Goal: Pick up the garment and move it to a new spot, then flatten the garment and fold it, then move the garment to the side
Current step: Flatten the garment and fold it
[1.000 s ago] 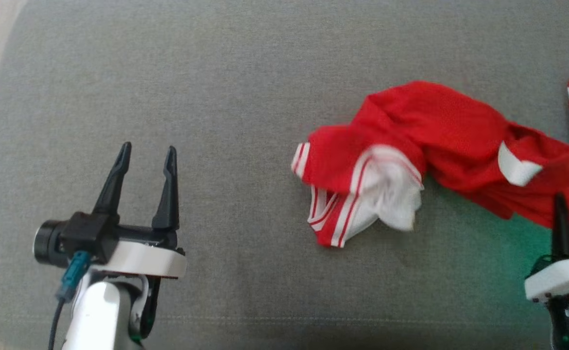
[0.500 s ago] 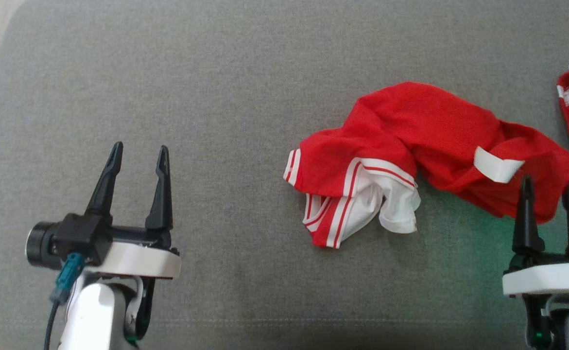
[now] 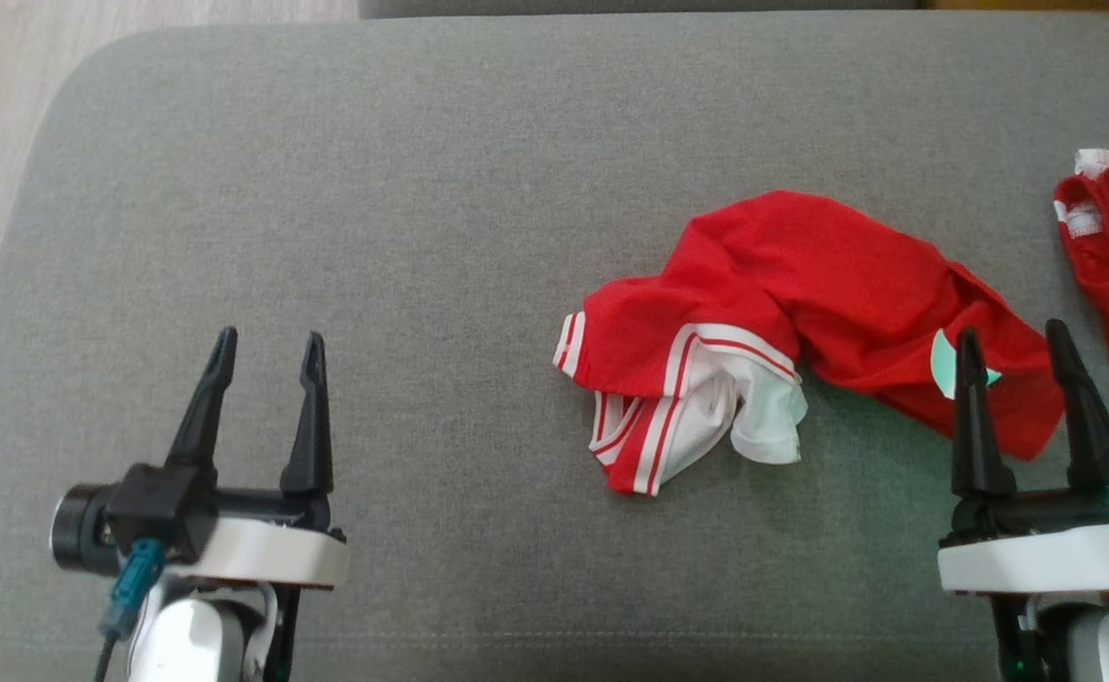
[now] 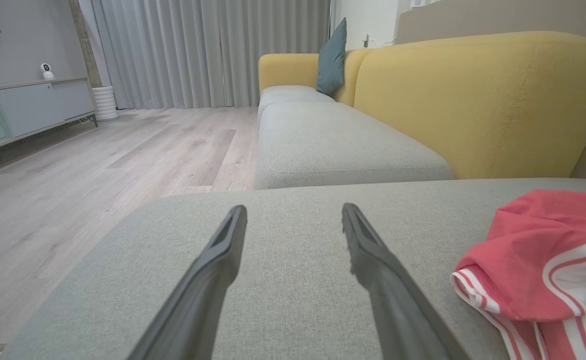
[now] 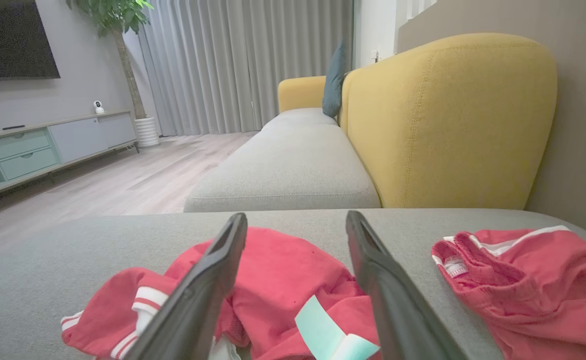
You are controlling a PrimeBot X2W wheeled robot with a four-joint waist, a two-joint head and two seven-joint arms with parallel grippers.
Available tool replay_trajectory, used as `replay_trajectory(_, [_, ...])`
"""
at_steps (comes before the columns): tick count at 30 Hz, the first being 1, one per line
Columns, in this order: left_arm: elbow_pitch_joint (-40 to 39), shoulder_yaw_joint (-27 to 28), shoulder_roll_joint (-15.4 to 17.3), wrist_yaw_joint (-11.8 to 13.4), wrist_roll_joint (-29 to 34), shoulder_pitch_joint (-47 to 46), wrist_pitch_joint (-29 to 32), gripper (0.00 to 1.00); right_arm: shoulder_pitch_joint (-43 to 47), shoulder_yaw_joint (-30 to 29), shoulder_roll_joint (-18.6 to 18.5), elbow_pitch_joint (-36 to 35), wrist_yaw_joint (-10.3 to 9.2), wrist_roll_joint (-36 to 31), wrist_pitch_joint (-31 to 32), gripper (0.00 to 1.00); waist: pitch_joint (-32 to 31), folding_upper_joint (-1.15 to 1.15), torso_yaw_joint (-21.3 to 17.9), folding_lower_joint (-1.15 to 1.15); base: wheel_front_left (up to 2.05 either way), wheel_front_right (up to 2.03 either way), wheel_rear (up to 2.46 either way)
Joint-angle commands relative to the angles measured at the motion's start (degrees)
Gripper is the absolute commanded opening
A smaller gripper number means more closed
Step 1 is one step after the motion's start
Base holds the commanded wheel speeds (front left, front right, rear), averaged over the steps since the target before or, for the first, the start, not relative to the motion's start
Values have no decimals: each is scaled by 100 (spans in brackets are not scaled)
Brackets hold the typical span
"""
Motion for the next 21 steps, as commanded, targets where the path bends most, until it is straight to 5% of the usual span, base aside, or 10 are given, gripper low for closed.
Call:
replay_trajectory(1, [-203,202,71,30,25,-78,-69,100,-12,151,-82,-223,21,-23,22,100,-13,0,6,0,0,0,0])
replay_trajectory(12, [-138,0,63,-99,-9,-71,-69,100,-3,236,-45,-236,21,84,122,100,16,0,18,0,0,0,0])
replay_trajectory(21, [634,-1343,-3,-651,-464,-953,824,100,-186,373,-40,-207,21,84,176,100,363,0,-147,0,0,0,0])
